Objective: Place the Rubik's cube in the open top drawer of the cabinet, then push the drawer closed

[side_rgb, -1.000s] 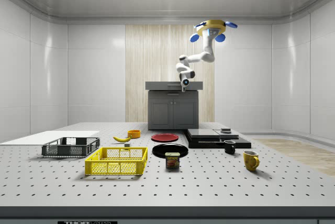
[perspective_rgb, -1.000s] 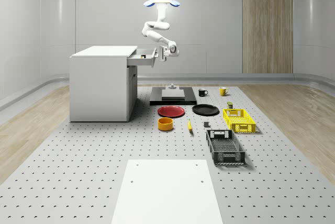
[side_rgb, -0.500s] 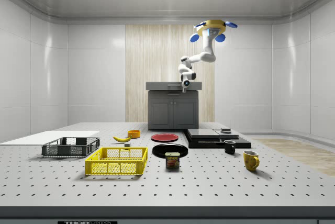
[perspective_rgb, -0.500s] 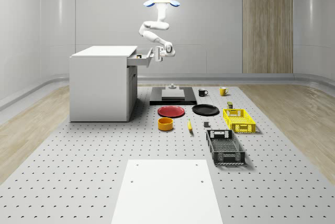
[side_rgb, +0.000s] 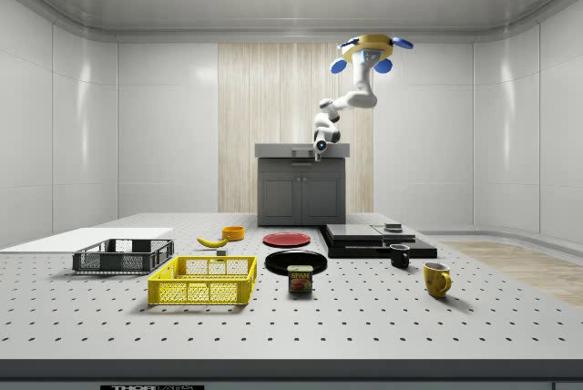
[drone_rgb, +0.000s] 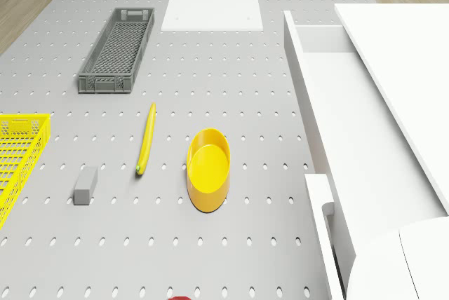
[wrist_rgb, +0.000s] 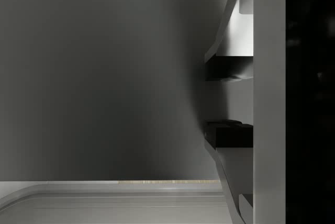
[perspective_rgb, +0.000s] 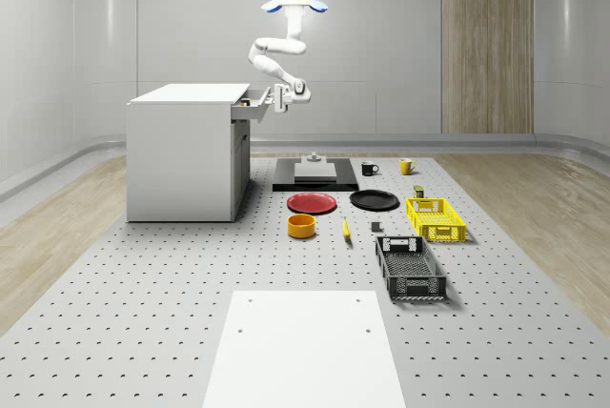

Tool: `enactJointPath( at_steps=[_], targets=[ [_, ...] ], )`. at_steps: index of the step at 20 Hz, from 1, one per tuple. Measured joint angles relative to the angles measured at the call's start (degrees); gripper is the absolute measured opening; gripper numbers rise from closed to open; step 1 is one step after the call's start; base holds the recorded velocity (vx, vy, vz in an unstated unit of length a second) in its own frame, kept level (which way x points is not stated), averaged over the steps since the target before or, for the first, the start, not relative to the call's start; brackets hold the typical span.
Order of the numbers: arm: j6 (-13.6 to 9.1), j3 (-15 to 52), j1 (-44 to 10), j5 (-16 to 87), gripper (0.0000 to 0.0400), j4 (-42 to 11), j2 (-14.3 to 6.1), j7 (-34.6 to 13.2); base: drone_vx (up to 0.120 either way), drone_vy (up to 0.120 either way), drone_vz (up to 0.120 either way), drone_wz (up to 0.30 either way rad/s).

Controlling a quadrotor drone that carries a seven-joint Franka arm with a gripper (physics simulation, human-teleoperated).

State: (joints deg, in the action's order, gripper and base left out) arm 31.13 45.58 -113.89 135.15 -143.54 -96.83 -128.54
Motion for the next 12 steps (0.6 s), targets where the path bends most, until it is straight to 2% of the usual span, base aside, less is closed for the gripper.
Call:
enactJointPath(
  at_steps=[1, 7, 12],
  targets=[
    [0.42, -0.81, 0.19, 0.05, 0.0105, -0.30, -0.28, -0.58, 0.000, 0.000, 0.000, 0.000],
    [2.20, -1.40, 6.25, 11.16, 0.0105, -0.30, -0.52, 10.08, 0.000, 0.000, 0.000, 0.000],
    [4.69, -2.12, 11.29, 19.79, 0.0105, 0.13, -0.65, 17.19, 0.000, 0.000, 0.000, 0.000]
  ],
)
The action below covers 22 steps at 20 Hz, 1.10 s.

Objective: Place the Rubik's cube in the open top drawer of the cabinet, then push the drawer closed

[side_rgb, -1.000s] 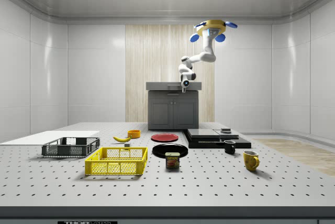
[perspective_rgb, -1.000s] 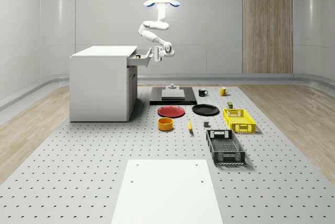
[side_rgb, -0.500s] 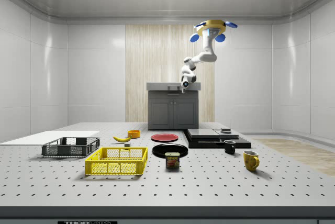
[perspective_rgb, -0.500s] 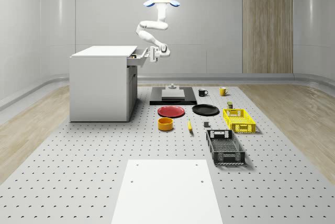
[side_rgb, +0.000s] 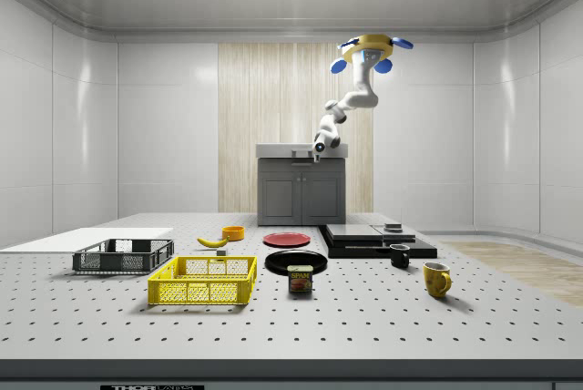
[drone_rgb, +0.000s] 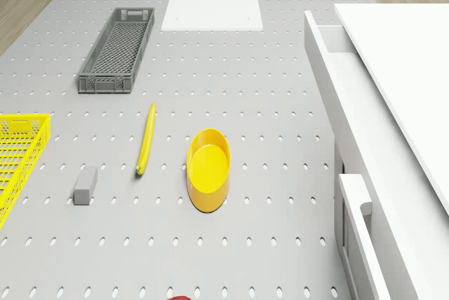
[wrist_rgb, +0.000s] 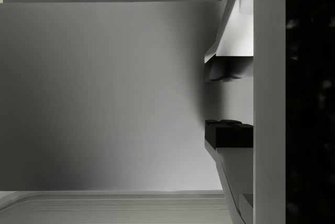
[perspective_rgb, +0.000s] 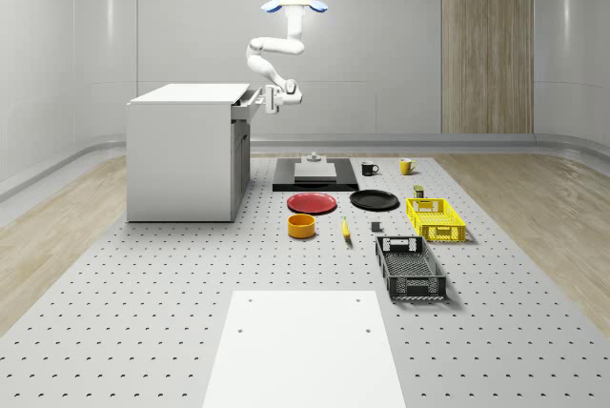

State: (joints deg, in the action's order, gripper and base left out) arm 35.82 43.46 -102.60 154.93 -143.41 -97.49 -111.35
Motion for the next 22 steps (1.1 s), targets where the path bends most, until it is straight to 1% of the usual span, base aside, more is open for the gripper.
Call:
enactJointPath(
  at_steps=[1, 2, 7, 10, 12, 16, 22],
  targets=[
    [0.60, -0.14, 0.94, 1.53, 0.0106, 0.17, -0.03, 1.21, 0.000, 0.000, 0.000, 0.000],
    [1.11, -1.92, 1.10, 1.33, 0.0106, -0.02, -0.22, -2.99, 0.000, 0.000, 0.000, 0.000],
    [4.23, -1.96, 3.73, 6.18, 0.0105, 2.01, -0.34, 2.75, 0.000, 0.000, 0.000, 0.000],
    [5.86, -1.74, 4.76, 7.73, 0.0105, 3.00, -0.62, 4.86, 0.000, 0.000, 0.000, 0.000],
    [6.74, -1.59, 5.32, 8.41, 0.0105, 3.48, -0.86, 5.83, 0.000, 0.080, 0.000, 0.000],
    [8.07, -1.28, 6.44, 9.56, 0.0105, 3.99, -1.28, 7.36, 0.000, 0.120, 0.000, 0.000],
    [8.99, -0.79, 7.38, 10.25, 0.0105, 4.44, -1.55, 8.61, 0.000, 0.007, 0.000, 0.000]
  ],
)
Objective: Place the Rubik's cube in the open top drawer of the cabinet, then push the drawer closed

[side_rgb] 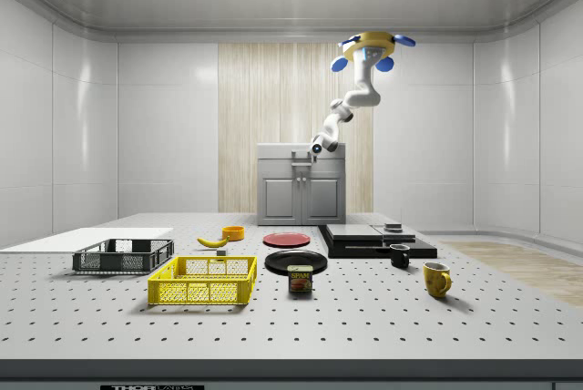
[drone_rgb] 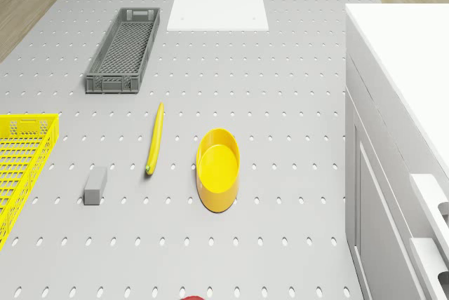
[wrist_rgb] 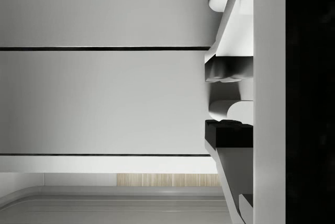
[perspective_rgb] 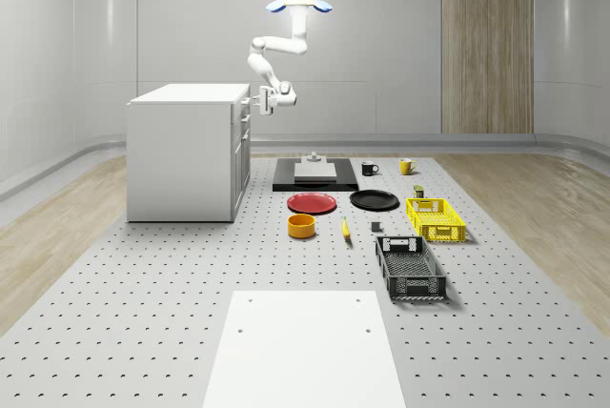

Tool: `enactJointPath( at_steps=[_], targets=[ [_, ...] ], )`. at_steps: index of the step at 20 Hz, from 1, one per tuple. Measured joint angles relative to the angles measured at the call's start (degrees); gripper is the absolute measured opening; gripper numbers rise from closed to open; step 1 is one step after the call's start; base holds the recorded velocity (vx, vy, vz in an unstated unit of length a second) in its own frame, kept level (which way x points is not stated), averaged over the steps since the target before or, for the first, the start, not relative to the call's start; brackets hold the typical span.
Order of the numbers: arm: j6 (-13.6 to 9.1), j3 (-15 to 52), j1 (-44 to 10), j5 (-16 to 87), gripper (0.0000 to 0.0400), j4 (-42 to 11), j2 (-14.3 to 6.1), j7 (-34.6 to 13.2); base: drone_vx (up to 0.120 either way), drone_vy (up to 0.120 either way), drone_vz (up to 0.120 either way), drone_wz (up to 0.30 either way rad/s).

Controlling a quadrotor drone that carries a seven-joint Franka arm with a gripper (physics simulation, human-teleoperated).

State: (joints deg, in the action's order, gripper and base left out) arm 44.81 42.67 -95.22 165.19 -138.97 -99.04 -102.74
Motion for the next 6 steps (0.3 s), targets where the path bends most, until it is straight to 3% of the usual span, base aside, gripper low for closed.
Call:
enactJointPath(
  at_steps=[6],
  targets=[
    [0.24, 0.33, 0.32, 0.07, 0.0105, 0.22, -0.04, 0.50, 0.000, 0.000, 0.000, 0.000]
  ],
)
